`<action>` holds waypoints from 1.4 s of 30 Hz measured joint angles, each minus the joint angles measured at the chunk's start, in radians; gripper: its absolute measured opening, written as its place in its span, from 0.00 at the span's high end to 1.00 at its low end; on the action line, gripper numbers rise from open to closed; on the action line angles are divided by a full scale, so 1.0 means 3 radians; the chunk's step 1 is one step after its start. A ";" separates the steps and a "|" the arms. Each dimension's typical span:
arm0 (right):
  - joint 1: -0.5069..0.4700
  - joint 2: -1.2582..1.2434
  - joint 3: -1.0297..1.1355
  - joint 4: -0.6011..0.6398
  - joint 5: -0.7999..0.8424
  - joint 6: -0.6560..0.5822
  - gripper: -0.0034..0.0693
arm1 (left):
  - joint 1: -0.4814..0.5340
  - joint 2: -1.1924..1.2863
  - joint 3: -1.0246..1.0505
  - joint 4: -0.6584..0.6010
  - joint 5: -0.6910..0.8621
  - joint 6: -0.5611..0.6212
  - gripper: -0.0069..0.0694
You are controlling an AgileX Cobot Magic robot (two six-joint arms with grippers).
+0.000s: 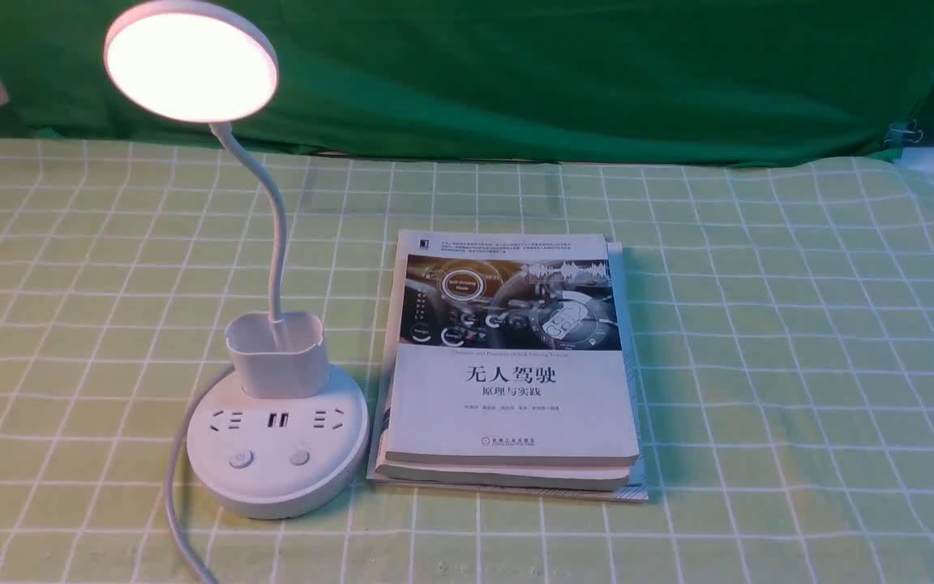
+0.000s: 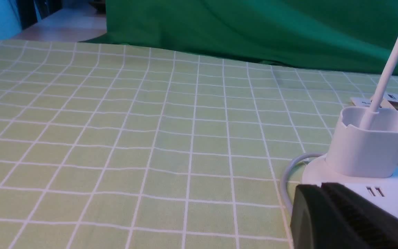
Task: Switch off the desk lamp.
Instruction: Use the left arm to press the button switch on the lamp holder
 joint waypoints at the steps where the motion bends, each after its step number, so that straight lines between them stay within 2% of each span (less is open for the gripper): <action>1: 0.0000 0.0000 0.0000 0.0000 0.0000 0.0003 0.63 | 0.0000 0.0000 0.0000 0.0014 0.0000 0.0008 0.91; 13: 0.0000 0.0000 0.0000 0.0000 -0.0007 -0.0002 0.63 | 0.0000 0.0000 0.0000 0.0139 -0.0022 0.0090 0.91; 16: 0.0000 0.0000 0.0000 0.0000 -0.0004 -0.0002 0.63 | 0.0000 0.0000 0.0003 0.0053 -0.0157 0.0043 0.91; 22: 0.0000 0.0000 0.0000 0.0000 -0.0004 0.0001 0.63 | 0.0000 0.0000 0.0003 -0.1063 -0.0843 -0.0552 0.91; 28: 0.0000 0.0000 0.0000 0.0000 -0.0004 0.0002 0.63 | 0.0000 0.0000 -0.0003 -0.1269 -0.1151 -0.0796 0.91; 33: 0.0000 0.0000 0.0000 0.0000 -0.0004 0.0002 0.63 | 0.0000 0.0259 -0.0612 -0.1038 -0.0370 -0.0825 0.91; 36: 0.0000 0.0000 0.0000 0.0000 -0.0004 0.0001 0.63 | 0.0000 0.0947 -0.1360 -0.0706 0.0612 -0.0356 0.91; 37: 0.0000 0.0000 0.0000 0.0000 -0.0004 0.0001 0.63 | 0.0000 0.0994 -0.1399 -0.0706 0.0612 -0.0320 0.91; 38: 0.0000 0.0000 0.0000 0.0000 -0.0004 0.0001 0.63 | -0.0008 0.1432 -0.1721 -0.0646 0.1163 -0.0053 0.91; 39: 0.0000 0.0000 0.0000 0.0000 -0.0004 0.0001 0.63 | -0.0046 0.1685 -0.1873 -0.0635 0.1393 0.0026 0.91; 40: 0.0000 0.0000 0.0000 0.0000 -0.0004 0.0001 0.63 | -0.0057 0.1734 -0.1901 -0.0635 0.1393 0.0037 0.91; 42: 0.0000 0.0000 0.0000 0.0000 -0.0004 0.0001 0.63 | -0.0270 0.2278 -0.2159 -0.0585 0.1756 0.0119 0.91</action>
